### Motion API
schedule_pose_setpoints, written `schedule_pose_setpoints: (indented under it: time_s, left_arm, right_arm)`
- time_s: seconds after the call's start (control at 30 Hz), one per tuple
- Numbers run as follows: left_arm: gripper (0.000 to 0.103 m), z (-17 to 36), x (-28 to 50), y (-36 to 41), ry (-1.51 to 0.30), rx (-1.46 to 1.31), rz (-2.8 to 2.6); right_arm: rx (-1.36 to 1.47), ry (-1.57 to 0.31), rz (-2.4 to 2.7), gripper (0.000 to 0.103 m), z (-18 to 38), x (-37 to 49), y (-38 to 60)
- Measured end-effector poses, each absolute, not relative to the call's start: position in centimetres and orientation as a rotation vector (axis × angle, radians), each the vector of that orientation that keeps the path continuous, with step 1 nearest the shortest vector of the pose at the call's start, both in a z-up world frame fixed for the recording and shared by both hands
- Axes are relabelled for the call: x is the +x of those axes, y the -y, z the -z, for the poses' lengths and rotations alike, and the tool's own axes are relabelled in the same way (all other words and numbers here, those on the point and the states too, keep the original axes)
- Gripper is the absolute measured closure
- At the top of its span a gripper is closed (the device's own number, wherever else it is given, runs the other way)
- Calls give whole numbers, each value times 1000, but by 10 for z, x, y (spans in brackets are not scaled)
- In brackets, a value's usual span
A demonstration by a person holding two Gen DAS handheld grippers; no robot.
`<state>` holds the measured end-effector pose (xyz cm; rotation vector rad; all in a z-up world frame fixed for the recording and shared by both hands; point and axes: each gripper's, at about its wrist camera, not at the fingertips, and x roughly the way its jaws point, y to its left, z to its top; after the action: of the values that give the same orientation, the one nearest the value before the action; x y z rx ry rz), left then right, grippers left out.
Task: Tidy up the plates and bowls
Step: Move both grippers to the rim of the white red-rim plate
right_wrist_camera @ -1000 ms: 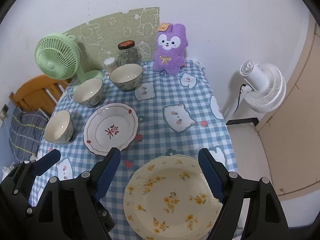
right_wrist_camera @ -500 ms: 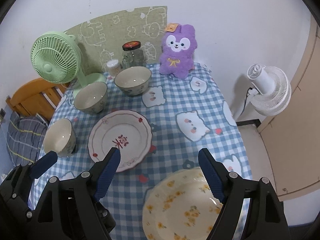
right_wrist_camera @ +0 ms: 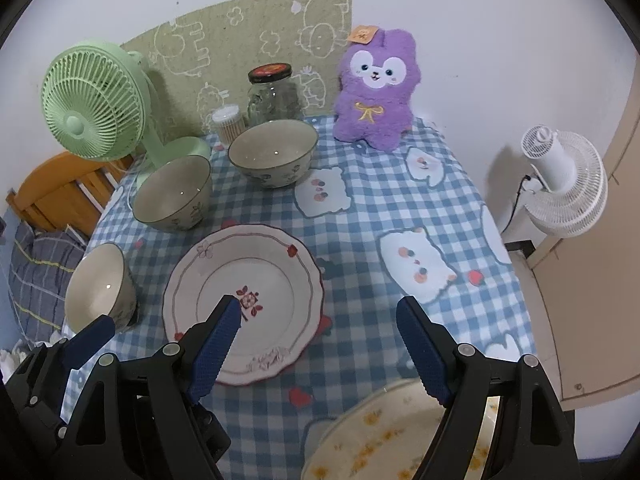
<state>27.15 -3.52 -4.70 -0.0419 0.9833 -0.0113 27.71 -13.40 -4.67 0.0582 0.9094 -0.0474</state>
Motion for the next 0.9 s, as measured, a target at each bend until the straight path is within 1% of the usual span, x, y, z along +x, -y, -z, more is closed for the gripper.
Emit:
schedule_pose_setpoints:
  time_s: [0.23,0.37,0.67,0.83,0.87,0.9]
  left_arm:
    - [19,74,293,19,-1020,-86,-70]
    - [20,90,304,16,-1040,-98,-94]
    - [21,114,319,12,-1075,-143,-153]
    - [28,125,325,10,-1094,-148,-154]
    - [31,128,326,10,-1098,-152,-154]
    - [32,129,327,10,-1100,-154,-156]
  right_arm:
    - [39,-923,37,21,69,302,129]
    - [10,-934,23,24,83,317,125]
    - [7,-957,17,26,105,339,124]
    - [-4,-975,10,29,118,347,122]
    - [-5,-978,13,30,120,349,122]
    - [-4,-981,15,33,122,351,122]
